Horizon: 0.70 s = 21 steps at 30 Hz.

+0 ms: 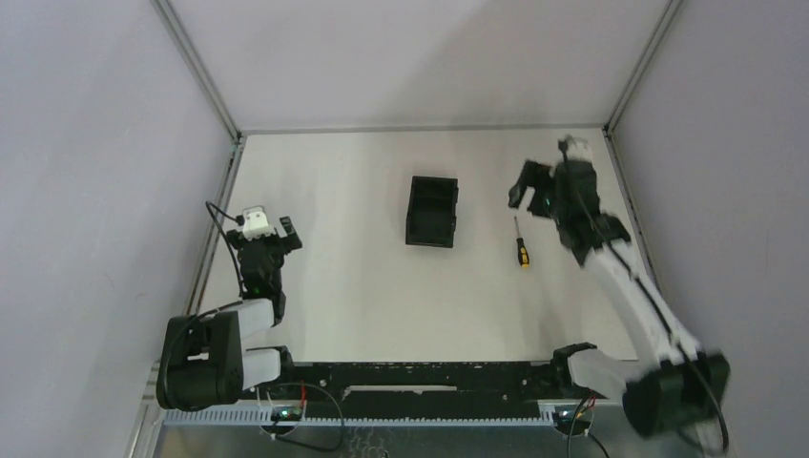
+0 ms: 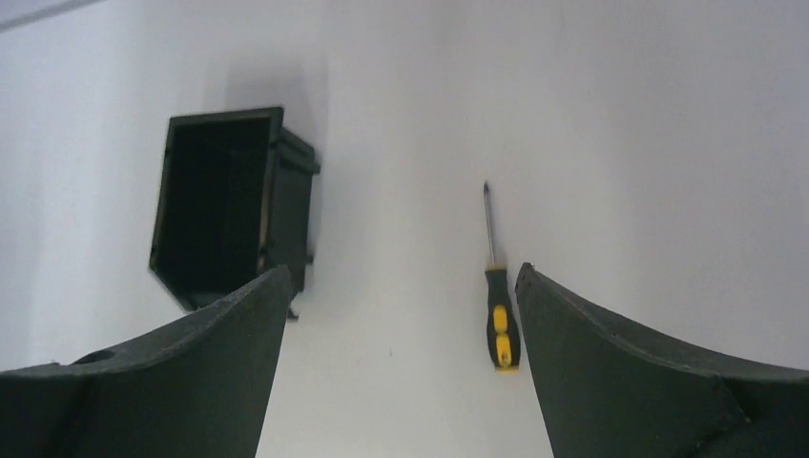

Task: Put the screwdriver in the bin

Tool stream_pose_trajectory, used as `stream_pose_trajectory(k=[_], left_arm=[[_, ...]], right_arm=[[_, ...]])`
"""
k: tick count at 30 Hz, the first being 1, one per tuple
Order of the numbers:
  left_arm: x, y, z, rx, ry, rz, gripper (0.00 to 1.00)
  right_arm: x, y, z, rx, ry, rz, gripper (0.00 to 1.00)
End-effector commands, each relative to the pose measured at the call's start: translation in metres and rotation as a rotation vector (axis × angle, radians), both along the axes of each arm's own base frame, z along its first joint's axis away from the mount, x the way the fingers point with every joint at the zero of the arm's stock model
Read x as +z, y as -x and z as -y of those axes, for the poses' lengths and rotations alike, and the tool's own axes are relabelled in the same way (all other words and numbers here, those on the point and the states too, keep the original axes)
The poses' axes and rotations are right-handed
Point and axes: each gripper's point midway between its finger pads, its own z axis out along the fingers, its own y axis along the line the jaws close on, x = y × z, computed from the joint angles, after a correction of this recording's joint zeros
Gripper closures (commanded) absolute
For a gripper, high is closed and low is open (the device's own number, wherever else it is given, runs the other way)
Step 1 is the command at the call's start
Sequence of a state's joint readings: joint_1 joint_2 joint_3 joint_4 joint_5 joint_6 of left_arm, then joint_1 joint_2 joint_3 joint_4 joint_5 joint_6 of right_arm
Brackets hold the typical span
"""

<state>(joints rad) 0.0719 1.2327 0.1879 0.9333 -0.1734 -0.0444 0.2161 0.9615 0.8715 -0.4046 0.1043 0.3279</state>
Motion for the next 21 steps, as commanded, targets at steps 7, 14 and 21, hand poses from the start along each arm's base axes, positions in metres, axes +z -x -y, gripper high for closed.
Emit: stream_pose_trajectory(k=[7, 14, 21], left_arm=[[0.026, -0.012, 0.000, -0.004, -0.021, 0.073, 0.00], [0.026, -0.012, 0.000, -0.003, -0.021, 0.073, 0.00], [0.026, -0.012, 0.000, -0.002, -0.020, 0.073, 0.00]], right_arm=[[-0.107, -0.042, 0.012, 0.065, 0.155, -0.625, 0.08], [-0.178, -0.023, 0.012, 0.101, 0.127, -0.825, 0.30], [-0.201, -0.023, 0.012, 0.103, 0.130, -0.860, 0.54]])
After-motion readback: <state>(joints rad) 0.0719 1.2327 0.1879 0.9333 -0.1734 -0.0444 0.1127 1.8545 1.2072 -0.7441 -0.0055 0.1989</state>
